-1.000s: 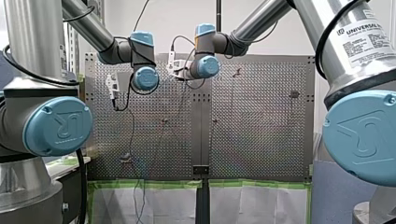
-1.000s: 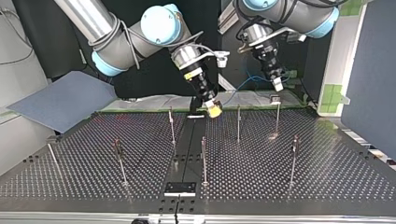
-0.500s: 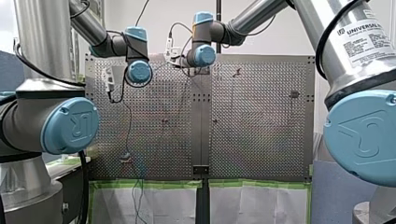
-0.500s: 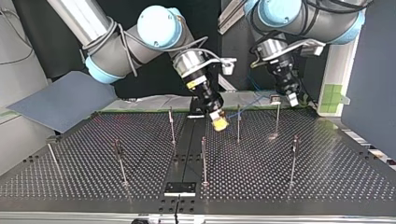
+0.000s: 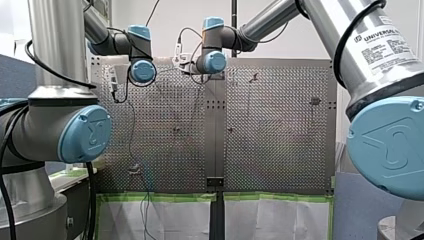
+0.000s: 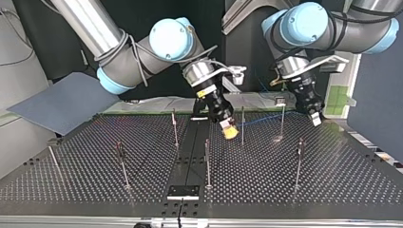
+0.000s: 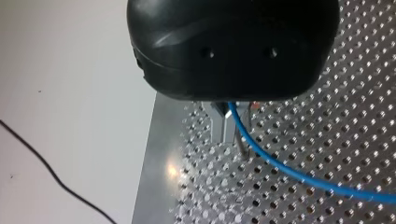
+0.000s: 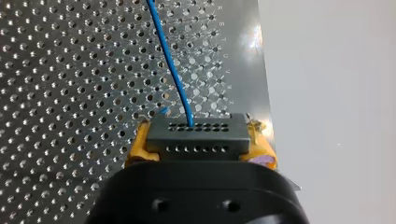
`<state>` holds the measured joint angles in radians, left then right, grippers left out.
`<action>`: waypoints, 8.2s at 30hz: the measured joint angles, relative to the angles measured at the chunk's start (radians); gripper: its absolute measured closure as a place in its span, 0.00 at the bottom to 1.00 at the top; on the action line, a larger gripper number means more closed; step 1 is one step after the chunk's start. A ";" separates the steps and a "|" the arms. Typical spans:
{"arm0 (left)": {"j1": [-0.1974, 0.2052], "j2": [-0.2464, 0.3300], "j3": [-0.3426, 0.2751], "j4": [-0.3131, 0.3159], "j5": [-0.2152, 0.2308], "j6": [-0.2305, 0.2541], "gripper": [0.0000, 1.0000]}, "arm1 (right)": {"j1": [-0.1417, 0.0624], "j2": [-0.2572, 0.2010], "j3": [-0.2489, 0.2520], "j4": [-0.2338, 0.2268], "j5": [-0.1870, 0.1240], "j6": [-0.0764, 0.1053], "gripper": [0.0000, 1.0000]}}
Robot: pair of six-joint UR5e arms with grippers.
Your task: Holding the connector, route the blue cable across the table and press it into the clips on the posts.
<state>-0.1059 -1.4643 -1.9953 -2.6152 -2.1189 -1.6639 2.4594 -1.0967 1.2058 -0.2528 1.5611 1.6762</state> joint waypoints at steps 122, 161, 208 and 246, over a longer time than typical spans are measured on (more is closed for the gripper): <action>0.268 -0.317 0.193 0.161 0.393 -0.239 1.00 | -0.044 0.172 -0.406 0.183 0.035 -0.078 1.00; 0.286 -0.128 0.008 -0.170 0.580 -0.423 0.00 | 0.016 0.222 -0.406 0.250 0.132 -0.068 1.00; 0.185 0.119 0.018 -0.251 0.726 -0.167 0.00 | -0.003 0.241 -0.397 0.279 0.147 -0.037 1.00; 0.122 -0.118 0.226 -0.268 0.647 -0.116 0.00 | -0.006 0.255 -0.398 0.271 0.144 -0.036 1.00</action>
<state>0.0157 -1.5823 -1.7689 -2.8830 -1.4718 -1.7796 2.4537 -0.8422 0.8079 0.0184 1.7046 1.6403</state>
